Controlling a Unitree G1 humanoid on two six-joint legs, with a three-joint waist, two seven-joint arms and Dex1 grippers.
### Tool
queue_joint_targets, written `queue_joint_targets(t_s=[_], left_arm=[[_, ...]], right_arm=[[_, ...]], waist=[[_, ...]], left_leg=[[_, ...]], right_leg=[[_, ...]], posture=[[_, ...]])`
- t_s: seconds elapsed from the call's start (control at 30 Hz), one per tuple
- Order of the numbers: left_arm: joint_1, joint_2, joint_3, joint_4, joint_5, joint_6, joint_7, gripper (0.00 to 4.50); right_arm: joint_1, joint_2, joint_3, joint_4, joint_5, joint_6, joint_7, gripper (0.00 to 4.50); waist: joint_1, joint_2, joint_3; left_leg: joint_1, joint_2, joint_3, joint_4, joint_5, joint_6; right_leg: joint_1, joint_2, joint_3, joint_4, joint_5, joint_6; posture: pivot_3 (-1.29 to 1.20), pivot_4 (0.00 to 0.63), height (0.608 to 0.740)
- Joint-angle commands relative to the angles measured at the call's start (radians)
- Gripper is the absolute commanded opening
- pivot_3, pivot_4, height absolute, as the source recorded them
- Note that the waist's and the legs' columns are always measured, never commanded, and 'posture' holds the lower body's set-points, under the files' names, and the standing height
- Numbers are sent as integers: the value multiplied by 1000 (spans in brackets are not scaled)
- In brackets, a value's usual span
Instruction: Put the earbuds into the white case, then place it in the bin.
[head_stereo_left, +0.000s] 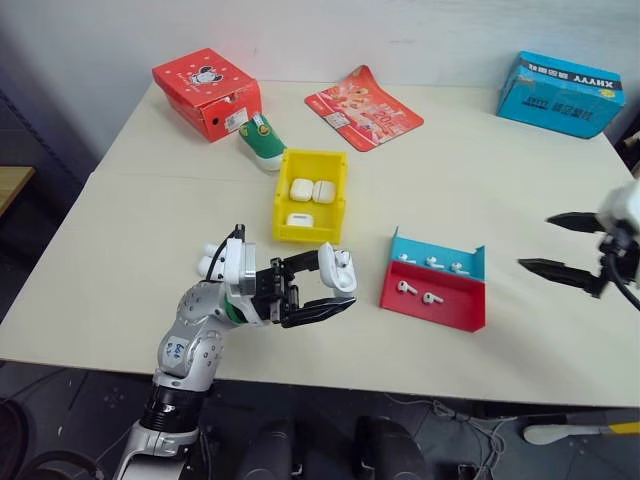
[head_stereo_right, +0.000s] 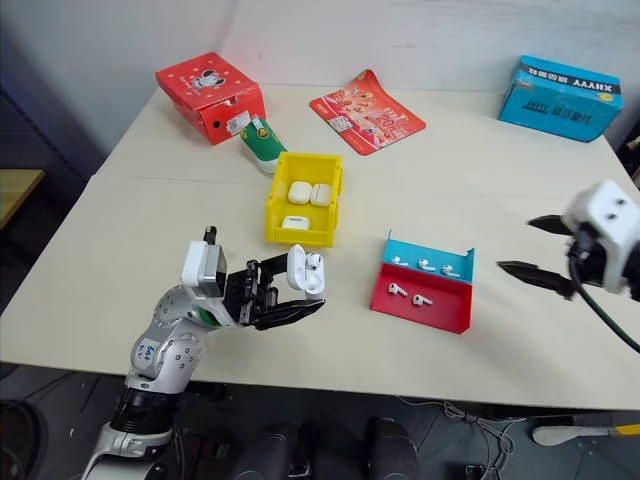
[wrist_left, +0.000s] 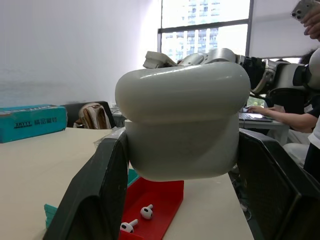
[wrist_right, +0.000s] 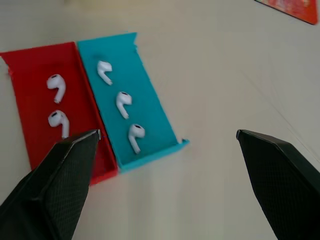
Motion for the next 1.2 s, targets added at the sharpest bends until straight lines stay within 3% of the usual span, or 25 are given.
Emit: queue_joint_targets(t_s=[0.03,0.23,0.6,1.2], left_arm=[[1,-6,-4,-39,-4,-9,13,2787],[14,-3,2,-50,-10,-6,23,2787],[41,-4,0,-70,-6,-11,43,2787],[51,-10,-21,-89,6,-23,68,2787]], right_arm=[[-156,21,153,33,-63,59,26,4076],[-368,117,373,161,-234,44,36,2115],[-495,164,538,319,-401,32,167,2115],[-529,229,570,430,-546,1,204,2115]], waist=[[2,0,0],[3,0,0],[2,0,0],[-3,0,0]], left_leg=[[-1,0,0,1,-1,1],[-10,-2,0,2,-1,2],[-11,-2,1,5,0,4],[-11,-1,1,15,-1,2]], right_leg=[[0,0,0,-1,0,0],[-7,0,-3,-2,1,1],[-6,1,-4,2,2,4],[-7,1,-2,6,2,4]], posture=[[0,150,740],[0,150,740],[0,150,740],[0,150,740]])
